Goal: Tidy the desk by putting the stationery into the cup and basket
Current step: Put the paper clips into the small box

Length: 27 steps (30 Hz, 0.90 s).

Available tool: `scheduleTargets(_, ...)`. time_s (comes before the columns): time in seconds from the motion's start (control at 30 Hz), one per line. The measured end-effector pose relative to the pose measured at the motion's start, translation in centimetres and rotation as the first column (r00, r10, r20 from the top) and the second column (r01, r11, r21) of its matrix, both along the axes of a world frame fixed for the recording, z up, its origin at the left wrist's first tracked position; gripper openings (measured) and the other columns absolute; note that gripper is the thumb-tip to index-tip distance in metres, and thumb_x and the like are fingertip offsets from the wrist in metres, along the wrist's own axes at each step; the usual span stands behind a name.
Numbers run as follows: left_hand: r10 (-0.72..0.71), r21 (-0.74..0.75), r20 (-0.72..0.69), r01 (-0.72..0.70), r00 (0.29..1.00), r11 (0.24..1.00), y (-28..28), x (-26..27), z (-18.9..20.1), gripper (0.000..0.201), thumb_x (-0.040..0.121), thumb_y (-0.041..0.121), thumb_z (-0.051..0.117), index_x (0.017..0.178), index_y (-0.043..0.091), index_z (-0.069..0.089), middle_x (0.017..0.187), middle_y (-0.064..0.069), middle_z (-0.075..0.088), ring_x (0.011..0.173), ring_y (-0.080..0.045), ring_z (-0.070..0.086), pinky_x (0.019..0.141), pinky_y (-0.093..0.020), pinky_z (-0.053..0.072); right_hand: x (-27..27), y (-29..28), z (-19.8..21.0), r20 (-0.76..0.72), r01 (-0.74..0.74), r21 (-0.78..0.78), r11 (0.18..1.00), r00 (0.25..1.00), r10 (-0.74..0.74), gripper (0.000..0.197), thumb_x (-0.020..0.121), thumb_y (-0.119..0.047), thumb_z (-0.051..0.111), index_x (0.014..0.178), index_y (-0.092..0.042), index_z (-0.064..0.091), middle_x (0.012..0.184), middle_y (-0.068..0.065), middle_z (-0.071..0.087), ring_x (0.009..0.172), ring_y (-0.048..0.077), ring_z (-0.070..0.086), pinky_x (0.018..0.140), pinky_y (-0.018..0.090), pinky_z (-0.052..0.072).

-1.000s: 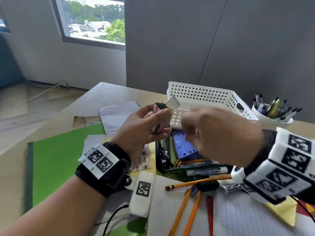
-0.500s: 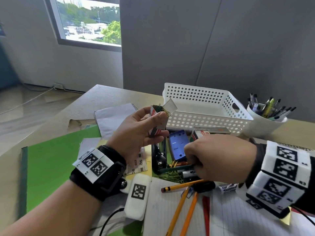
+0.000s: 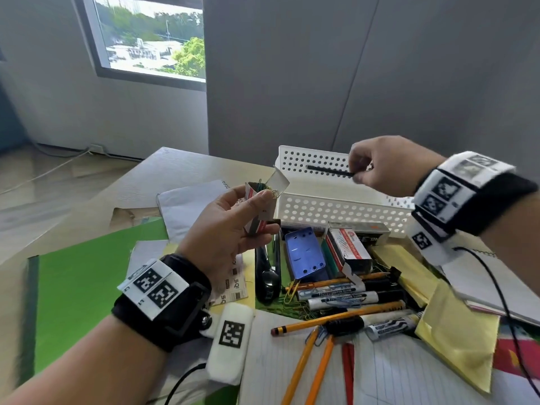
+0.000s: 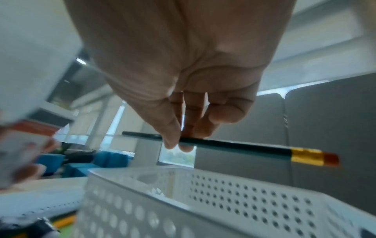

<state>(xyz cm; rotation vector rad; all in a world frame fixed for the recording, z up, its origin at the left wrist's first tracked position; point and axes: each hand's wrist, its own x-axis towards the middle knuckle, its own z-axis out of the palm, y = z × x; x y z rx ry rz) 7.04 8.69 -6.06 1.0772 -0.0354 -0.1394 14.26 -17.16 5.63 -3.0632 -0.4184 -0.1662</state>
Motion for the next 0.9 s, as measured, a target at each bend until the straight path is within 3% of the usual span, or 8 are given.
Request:
scheduleTargets(0.17,-0.018,0.031,0.007,0.018,1.000,0.999,0.1,0.0,-0.1,0.059,0.070,0.038,0.082,0.119,0.013,0.063,0.097,-0.008,0.074,0.103,-0.043,0.072,0.067,-0.033,0.065,3.3,-0.4,-3.3,-0.256,0.068,0.030,0.997,0.965,-0.058,0.005,0.093,-0.034,0.071,0.090,-0.032,0.074,0.091,-0.009,0.076,0.089,0.012,0.069,0.090,0.031,0.052)
scheduleTargets(0.23,-0.028,0.047,0.013,0.028,1.000,0.999,0.0,0.0,-0.1,0.060,0.068,0.040,0.082,0.119,0.013,0.064,0.095,-0.006,0.075,0.098,-0.041,0.072,0.067,-0.033,0.064,3.1,-0.2,-3.9,-0.318,0.075,0.020,0.997,0.946,-0.065,0.019,0.098,-0.044,0.061,0.101,-0.033,0.076,0.099,-0.009,0.075,0.097,0.016,0.068,0.095,0.032,0.051)
scheduleTargets(0.3,-0.030,0.059,0.015,0.029,0.999,0.998,0.0,0.0,0.0,0.063,0.067,0.042,0.082,0.120,0.013,0.063,0.094,-0.005,0.076,0.097,-0.040,0.072,0.067,-0.033,0.064,2.5,0.0,-4.0,-0.360,0.090,0.056,0.994,0.931,-0.064,0.030,0.101,-0.049,0.053,0.111,-0.030,0.074,0.101,-0.008,0.073,0.090,0.014,0.066,0.086,0.028,0.050)
scheduleTargets(0.43,-0.032,0.068,0.016,0.031,0.999,0.997,-0.1,0.0,0.0,0.064,0.068,0.042,0.082,0.122,0.013,0.063,0.094,-0.004,0.076,0.098,-0.042,0.072,0.067,-0.033,0.064,-1.1,1.6,-3.0,-0.261,-0.053,0.172,0.984,0.960,0.097,0.025,0.097,-0.047,0.061,0.113,-0.030,0.071,0.103,-0.016,0.071,0.095,0.004,0.065,0.093,0.033,0.051)
scheduleTargets(0.53,-0.030,0.075,0.013,0.029,0.999,0.997,-0.1,0.0,-0.1,0.061,0.072,0.041,0.081,0.122,0.012,0.063,0.093,-0.005,0.075,0.099,-0.042,0.072,0.067,-0.033,0.064,-6.2,4.1,-1.8,-0.160,-0.292,0.224,0.930,0.930,0.331,0.013,0.092,-0.037,0.069,0.105,-0.038,0.072,0.093,-0.024,0.067,0.086,-0.007,0.062,0.085,0.020,0.053)
scheduleTargets(0.63,-0.022,0.084,0.019,0.020,1.000,0.996,-0.1,0.1,0.0,0.065,0.070,0.043,0.082,0.123,0.011,0.063,0.093,-0.006,0.074,0.095,-0.040,0.072,0.065,-0.032,0.064,-9.9,6.5,-2.2,-0.298,-0.453,-0.008,0.892,0.852,0.430,0.013,0.094,-0.032,0.066,0.104,-0.037,0.074,0.093,-0.022,0.068,0.087,0.000,0.063,0.083,0.021,0.053)
scheduleTargets(0.73,-0.028,0.092,0.023,0.026,0.999,0.995,-0.1,0.0,0.0,0.067,0.070,0.043,0.081,0.125,0.009,0.062,0.093,-0.005,0.073,0.095,-0.040,0.072,0.064,-0.031,0.064,-10.8,8.0,-4.7,-0.449,-0.511,-0.295,0.807,0.820,0.355,0.021,0.094,-0.037,0.061,0.109,-0.025,0.070,0.106,-0.007,0.064,0.094,0.018,0.060,0.081,0.033,0.054)
scheduleTargets(0.9,-0.042,0.100,0.021,0.040,0.999,0.994,0.0,0.0,-0.1,0.062,0.074,0.042,0.080,0.125,0.011,0.061,0.091,-0.003,0.074,0.096,-0.041,0.072,0.065,-0.032,0.064,-10.8,9.0,-6.8,-0.432,-0.505,-0.406,0.762,0.841,0.327,0.034,0.098,-0.044,0.055,0.120,-0.019,0.065,0.118,0.000,0.056,0.093,0.021,0.052,0.070,0.029,0.039)
